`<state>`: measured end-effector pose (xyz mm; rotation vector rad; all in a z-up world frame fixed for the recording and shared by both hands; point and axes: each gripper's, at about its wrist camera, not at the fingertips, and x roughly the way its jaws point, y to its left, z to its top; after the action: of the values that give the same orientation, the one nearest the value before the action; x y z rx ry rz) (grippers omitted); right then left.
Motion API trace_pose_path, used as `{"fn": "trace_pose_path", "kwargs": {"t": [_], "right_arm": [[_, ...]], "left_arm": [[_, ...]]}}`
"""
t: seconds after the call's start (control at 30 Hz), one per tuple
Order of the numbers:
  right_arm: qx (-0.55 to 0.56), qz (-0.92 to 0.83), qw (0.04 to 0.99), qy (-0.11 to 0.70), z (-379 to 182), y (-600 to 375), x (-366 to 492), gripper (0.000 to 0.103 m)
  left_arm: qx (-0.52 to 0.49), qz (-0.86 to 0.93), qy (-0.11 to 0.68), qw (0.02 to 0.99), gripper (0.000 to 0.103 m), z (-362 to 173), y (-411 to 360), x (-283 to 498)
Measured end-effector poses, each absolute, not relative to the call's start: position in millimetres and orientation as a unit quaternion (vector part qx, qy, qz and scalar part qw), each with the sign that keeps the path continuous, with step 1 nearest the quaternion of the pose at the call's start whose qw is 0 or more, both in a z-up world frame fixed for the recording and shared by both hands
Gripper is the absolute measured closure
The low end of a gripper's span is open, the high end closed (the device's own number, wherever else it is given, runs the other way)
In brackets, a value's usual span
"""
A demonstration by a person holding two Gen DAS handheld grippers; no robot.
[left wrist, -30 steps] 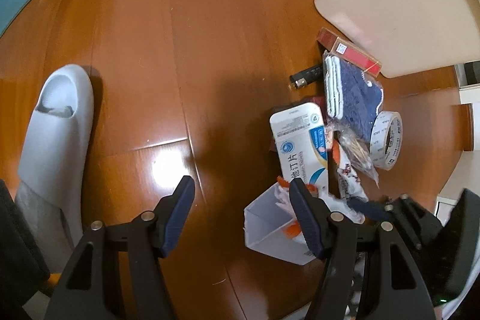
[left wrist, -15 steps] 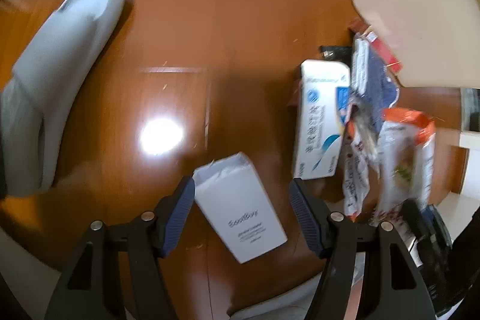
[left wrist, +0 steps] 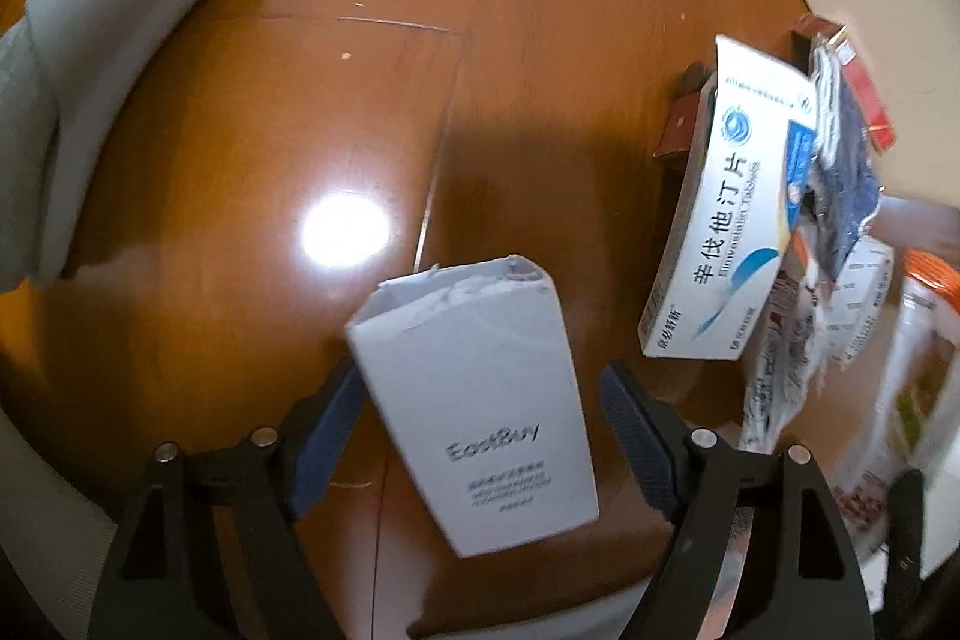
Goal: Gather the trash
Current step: 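Grasp the white EastBuy box with the left tool while the right tool grasps a printed plastic bag, then carry the EastBuy box over the wastebasket and release it from the left tool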
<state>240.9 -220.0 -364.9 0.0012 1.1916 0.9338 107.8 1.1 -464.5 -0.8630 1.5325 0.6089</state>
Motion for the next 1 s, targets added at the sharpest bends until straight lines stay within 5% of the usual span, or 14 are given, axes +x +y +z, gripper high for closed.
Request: {"fn": "trace_pose_path", "kwargs": {"t": [0.13, 0.23, 0.43, 0.7, 1.0], "right_arm": [[0.008, 0.406, 0.739, 0.538, -361, -234, 242, 0.075], [0.011, 0.397, 0.745, 0.536, -360, -240, 242, 0.075], [0.016, 0.389, 0.751, 0.533, -358, -241, 241, 0.075], [0.035, 0.366, 0.771, 0.52, -351, -254, 246, 0.075], [0.074, 0.321, 0.789, 0.518, -353, -279, 246, 0.075]], "left_arm": [[-0.367, 0.269, 0.675, 0.58, 0.024, -483, -6, 111], [-0.352, 0.258, 0.688, 0.58, 0.045, -490, -8, 112], [-0.321, 0.217, 0.692, 0.609, 0.047, -476, -9, 124], [-0.18, 0.125, 0.616, 0.756, 0.047, -361, -27, 173], [-0.105, 0.01, 0.418, 0.902, 0.047, -194, -37, 286]]}}
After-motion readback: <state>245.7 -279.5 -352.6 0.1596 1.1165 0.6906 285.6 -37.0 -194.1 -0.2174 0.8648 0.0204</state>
